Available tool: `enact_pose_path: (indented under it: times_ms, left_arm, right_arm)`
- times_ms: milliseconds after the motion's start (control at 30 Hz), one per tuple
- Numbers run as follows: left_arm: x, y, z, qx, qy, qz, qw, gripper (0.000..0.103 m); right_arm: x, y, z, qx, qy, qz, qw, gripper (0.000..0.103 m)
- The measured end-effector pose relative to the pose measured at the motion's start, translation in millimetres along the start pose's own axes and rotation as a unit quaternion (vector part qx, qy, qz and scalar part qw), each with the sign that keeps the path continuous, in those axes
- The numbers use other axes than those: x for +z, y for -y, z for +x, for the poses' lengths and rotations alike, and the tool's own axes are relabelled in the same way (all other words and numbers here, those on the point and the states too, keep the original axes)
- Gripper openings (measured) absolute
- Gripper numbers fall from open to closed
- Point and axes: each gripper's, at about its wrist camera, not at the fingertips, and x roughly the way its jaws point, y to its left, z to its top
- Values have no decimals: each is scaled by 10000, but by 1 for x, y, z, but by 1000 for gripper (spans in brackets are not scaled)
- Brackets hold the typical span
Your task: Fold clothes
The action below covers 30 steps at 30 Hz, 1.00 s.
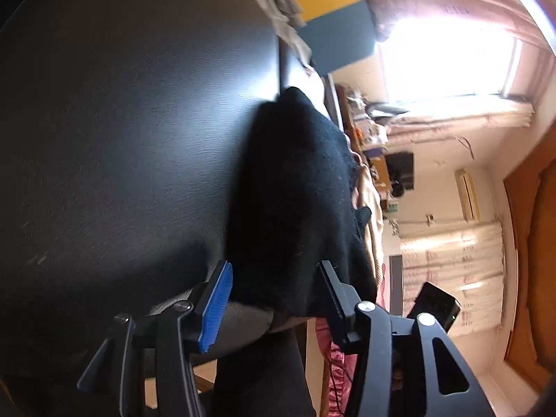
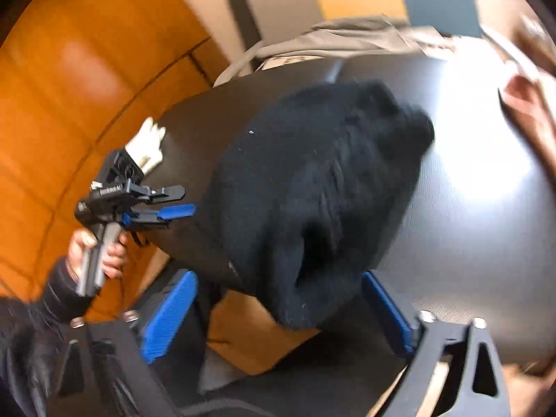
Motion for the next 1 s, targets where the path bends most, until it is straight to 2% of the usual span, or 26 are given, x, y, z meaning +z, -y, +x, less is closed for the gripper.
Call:
enact_pose_path:
  times_ms: [33, 133, 167, 200, 233, 267, 333, 433, 567, 667, 733, 800, 867, 900, 1000]
  left_arm:
    - [2, 2, 5, 75, -27, 92, 9999, 55]
    - [8, 11, 21, 180, -113, 352, 9992, 56]
    - [9, 15, 25, 185, -145, 437, 9988, 53]
    - [10, 20, 29, 207, -227, 585, 9978, 45]
    - [8, 27, 32, 360, -247, 822, 9957, 34]
    - [5, 35, 36, 538, -252, 1075, 9924, 15]
    - [1, 31, 30, 814, -405, 1314, 9871, 14]
    - [-5, 18, 28, 921, -539, 1226, 9867, 13]
    - [-13, 21, 21, 956, -619, 1202, 9862, 18]
    - [-17, 36, 7, 1121, -539, 1522, 9805, 21]
    - [-15, 47, -11, 1064, -353, 1690, 9792, 23]
    - [-11, 57, -26, 1008, -51, 1876, 9770, 26]
    - [0, 71, -35, 818, 253, 2041, 9752, 27]
    - [5, 74, -35, 796, 326, 2060, 9748, 28]
    - [17, 84, -22, 750, 446, 2120, 9734, 28]
  right_arm:
    - [0, 0, 5, 16, -37, 46, 10000, 83]
    - [0, -1, 22, 61, -152, 176, 9997, 82]
    - [0, -1, 27, 76, -190, 220, 9995, 72]
    - [0, -2, 33, 91, -229, 263, 9994, 59]
    - [0, -2, 38, 106, -267, 306, 9991, 20]
    - [0, -2, 43, 121, -305, 350, 9988, 4]
    - [3, -10, 39, 91, -158, 183, 9997, 4]
    - [0, -15, 22, 213, 60, 138, 9997, 4]
    - [-36, 15, 49, -76, -579, 507, 9970, 3]
    - [-43, 20, 46, 183, -428, 730, 9962, 5]
    - [-40, 20, 34, 454, -301, 747, 9957, 17]
    - [-35, 19, 17, 586, -71, 736, 9955, 35]
    - [-28, 18, -4, 570, 267, 695, 9956, 72]
    - [-25, 19, -12, 567, 468, 712, 9947, 77]
    - [-5, 29, -26, 580, 1145, 1007, 9866, 78]
